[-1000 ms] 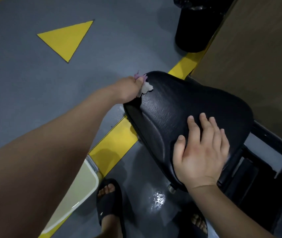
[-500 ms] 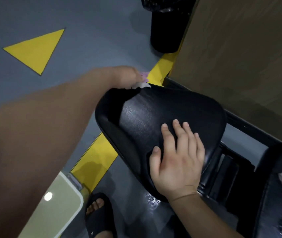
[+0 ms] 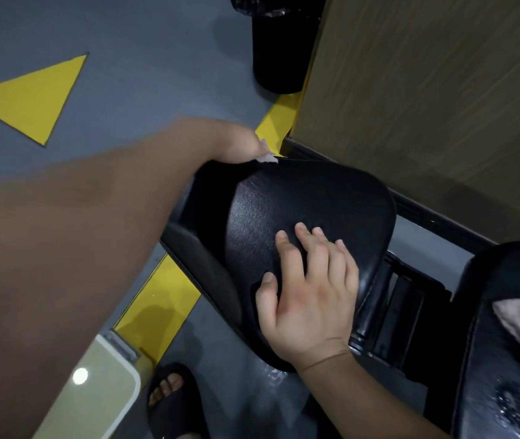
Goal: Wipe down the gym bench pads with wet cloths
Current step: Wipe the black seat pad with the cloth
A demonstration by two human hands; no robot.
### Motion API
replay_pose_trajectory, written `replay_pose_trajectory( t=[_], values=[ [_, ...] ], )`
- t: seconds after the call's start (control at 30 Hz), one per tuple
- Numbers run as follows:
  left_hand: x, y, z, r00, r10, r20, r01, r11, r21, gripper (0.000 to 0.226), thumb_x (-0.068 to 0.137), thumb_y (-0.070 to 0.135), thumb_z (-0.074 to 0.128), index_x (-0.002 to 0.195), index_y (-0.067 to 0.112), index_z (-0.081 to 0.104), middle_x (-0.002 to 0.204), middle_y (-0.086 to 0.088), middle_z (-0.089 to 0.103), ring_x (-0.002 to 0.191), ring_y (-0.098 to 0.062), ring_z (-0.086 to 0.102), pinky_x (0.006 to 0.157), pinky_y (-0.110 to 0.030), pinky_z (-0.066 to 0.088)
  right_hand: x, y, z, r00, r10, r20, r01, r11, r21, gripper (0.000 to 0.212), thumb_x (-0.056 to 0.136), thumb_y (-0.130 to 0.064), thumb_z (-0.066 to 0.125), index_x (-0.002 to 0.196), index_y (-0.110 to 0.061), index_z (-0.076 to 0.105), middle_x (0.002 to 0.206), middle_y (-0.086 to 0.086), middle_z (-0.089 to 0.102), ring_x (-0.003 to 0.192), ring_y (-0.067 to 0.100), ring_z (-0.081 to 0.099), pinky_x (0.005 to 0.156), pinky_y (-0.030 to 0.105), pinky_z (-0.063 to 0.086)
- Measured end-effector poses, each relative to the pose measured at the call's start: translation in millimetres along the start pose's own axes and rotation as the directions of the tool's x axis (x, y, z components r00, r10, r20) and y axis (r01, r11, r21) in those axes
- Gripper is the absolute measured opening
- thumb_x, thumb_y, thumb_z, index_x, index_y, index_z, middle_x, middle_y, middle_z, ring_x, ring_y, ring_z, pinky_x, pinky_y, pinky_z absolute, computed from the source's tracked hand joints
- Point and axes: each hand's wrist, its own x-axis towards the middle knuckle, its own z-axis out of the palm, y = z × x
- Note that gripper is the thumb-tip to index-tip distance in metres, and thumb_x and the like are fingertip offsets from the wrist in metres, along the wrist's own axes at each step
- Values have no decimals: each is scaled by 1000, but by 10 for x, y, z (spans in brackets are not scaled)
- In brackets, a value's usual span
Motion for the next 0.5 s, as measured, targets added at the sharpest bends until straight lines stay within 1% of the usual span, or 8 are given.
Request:
replay_pose_trajectory(
  t=[0.07,0.13,0.23,0.3,0.37,0.4,0.43,0.5],
  values=[
    [-244,277,12,1000,26,9,-25,998,-51,58,105,56,32,125,11,63,144,-13,56,130,-35,51,114,-46,38,-3,-6,-1,1000,-1,6,1,1000,-5,54,82,-36,56,129,-13,68,139,12,59,132,34,52,118,52,30],
    [-374,550,13,996,90,-20,-91,991,-97,53,109,42,34,143,6,53,150,-18,49,137,-36,45,114,-45,35,-4,-8,-9,1000,2,14,-2,1000,-8,54,82,-36,56,129,-13,68,140,12,59,133,34,51,118,52,29],
    [-320,724,63,986,164,3,-162,977,-137,53,110,42,29,141,7,54,145,-18,52,137,-35,45,111,-39,33,-4,-12,-9,1000,-4,19,5,1000,-8,53,82,-36,55,128,-13,68,140,12,58,133,34,50,118,52,29],
    [-330,686,59,983,182,2,-181,978,-107,50,111,44,25,127,13,61,122,-10,58,124,-28,51,96,-30,32,-5,-2,-5,1000,-13,16,13,1000,-8,53,82,-37,54,128,-13,68,140,12,58,133,34,51,118,52,30],
    [-361,553,29,986,163,-22,-165,981,-102,46,111,43,25,116,15,60,114,-8,58,113,-25,53,87,-27,30,-8,16,-1,1000,-19,17,19,1000,-11,53,82,-37,54,127,-12,68,140,12,58,133,35,51,117,53,30],
    [-379,459,23,988,149,-32,-151,983,-103,46,112,42,25,116,10,59,121,-11,61,116,-27,53,88,-26,31,-12,23,1,1000,-20,17,20,1000,-14,53,82,-37,54,127,-12,68,140,13,58,132,35,51,117,53,30],
    [-426,350,7,990,137,-35,-140,986,-94,52,112,41,25,126,5,60,133,-13,60,124,-28,52,95,-26,33,-13,20,1,1000,-18,18,19,1000,-15,52,83,-37,54,127,-12,68,139,12,58,132,35,51,117,53,30],
    [-427,114,6,993,89,-75,-95,992,-84,55,112,41,25,146,7,51,155,-14,46,142,-29,42,115,-32,29,-9,4,-4,1000,-14,17,14,1000,-14,52,83,-37,54,126,-12,68,139,12,58,132,35,51,117,53,30]
  ],
)
